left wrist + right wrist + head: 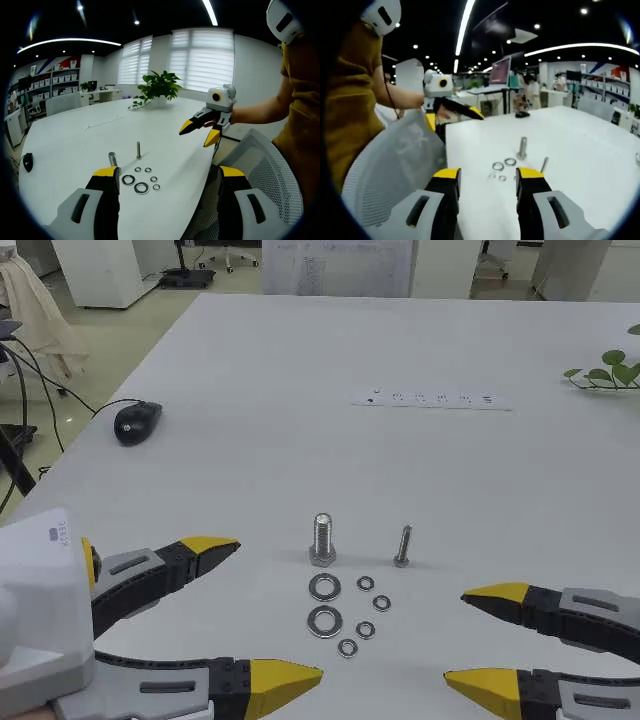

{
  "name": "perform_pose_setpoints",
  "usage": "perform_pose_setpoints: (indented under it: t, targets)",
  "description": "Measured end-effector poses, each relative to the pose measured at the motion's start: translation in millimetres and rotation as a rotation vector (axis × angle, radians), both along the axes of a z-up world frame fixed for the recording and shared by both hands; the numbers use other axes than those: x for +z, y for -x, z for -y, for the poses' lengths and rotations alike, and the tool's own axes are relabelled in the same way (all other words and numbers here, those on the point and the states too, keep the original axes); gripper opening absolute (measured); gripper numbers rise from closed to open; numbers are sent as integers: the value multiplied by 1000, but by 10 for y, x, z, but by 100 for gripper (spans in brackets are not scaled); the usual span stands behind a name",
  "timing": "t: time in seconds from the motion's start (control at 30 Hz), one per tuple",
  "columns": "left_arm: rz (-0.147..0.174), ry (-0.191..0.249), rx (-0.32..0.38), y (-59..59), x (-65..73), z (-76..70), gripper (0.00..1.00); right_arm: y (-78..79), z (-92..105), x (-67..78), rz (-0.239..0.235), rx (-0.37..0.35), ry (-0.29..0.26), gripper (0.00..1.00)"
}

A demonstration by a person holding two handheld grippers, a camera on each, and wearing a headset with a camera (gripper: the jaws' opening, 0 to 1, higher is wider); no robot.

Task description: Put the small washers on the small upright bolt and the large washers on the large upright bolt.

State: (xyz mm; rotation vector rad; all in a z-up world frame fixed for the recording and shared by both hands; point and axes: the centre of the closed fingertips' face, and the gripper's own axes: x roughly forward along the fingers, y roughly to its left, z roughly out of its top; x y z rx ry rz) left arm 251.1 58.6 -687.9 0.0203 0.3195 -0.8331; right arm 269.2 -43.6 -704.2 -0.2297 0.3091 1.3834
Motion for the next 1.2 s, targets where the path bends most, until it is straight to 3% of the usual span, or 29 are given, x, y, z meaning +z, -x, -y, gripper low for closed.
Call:
perform_pose_setpoints:
  t: [0.13,0.3,0.53,0.83,1.2]
  targets:
    - [2,27,36,-21,19,-18,79,-7,33,-25,-4,-11,-3,46]
    - [-4,1,37,-4,-13,-10,79,-13,34,-50,-9,-6,0,46]
    - [3,-6,56,-19,23,-46,79,-34,-14,-32,-4,15,-7,46]
    - [-21,-13,58,12,-12,-27,79,-49,-36,-106,-12,39,8,46]
    - [-22,-18,54,-13,1,17,79,-84,-55,-140,-25,52,2,47]
